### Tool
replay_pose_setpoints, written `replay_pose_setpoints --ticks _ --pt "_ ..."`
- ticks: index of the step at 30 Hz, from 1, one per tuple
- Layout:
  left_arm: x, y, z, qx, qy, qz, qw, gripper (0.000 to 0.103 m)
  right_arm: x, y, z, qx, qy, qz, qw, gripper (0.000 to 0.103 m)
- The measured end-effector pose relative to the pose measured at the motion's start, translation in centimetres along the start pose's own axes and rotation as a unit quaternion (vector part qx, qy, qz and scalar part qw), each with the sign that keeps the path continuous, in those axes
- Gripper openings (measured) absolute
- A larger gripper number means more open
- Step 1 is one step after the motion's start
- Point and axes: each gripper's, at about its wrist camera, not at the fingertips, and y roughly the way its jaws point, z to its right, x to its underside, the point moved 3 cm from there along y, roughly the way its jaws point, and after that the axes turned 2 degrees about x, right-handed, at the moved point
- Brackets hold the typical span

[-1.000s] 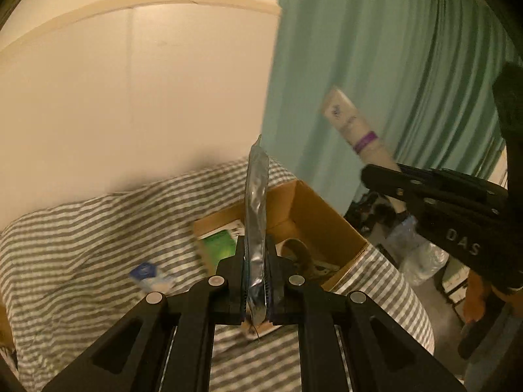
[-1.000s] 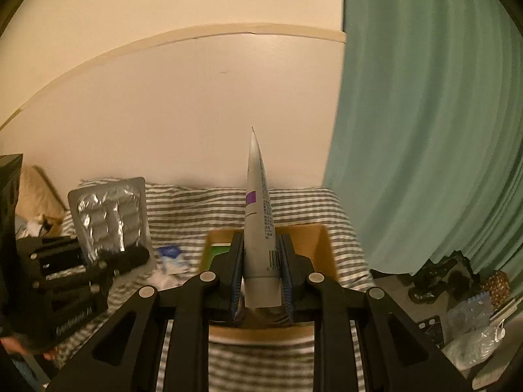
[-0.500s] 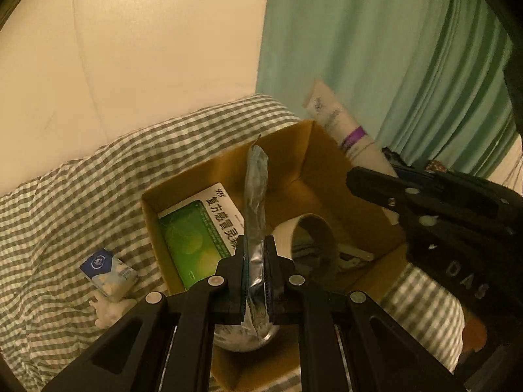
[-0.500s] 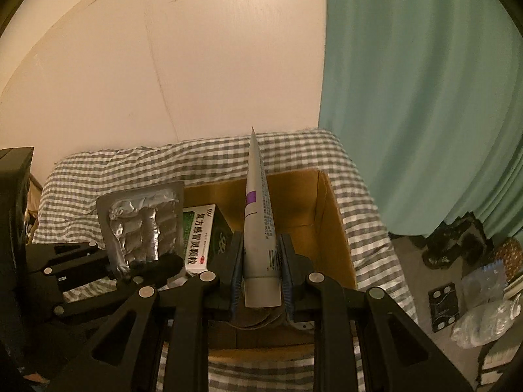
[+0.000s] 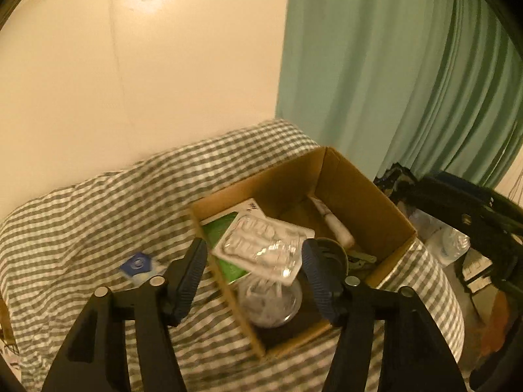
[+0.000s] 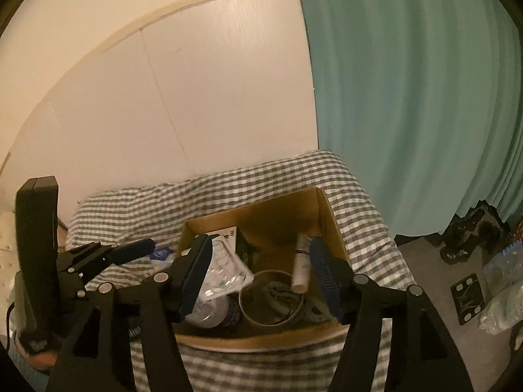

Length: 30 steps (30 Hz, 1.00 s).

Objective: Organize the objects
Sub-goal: 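Lower the blister pack and tube into the cardboard box and open both tools, then grasp the white plush toy with the right tool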

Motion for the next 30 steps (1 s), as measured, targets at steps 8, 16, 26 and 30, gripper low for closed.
replay_pose_setpoints --ticks 8,16,26,30 --pt "0.3 -9.1 -4.5 -0.027 -0.014 0.07 0.9971 0.085 1.0 -6.6 -3.1 -0.004 0.005 0.032 0.999 0.074" --pt "4.2 -16.3 -11.6 -0.06 -0.058 0.11 0.9904 0.095 1.5 -10.5 -9.1 -0.005 -0.029 0.048 0.998 0.089" --pt "10.9 -17.8 -22.7 -0.169 -0.13 0.123 0.9693 0.103 4.7 -6.5 -18.9 -0.002 -0.093 0.039 0.995 0.103" --pt "12.7 -15.3 -25.7 -0.202 -0.155 0.116 0.96 0.103 6.8 -1.7 -22.6 -0.007 -0.115 0.023 0.993 0.103"
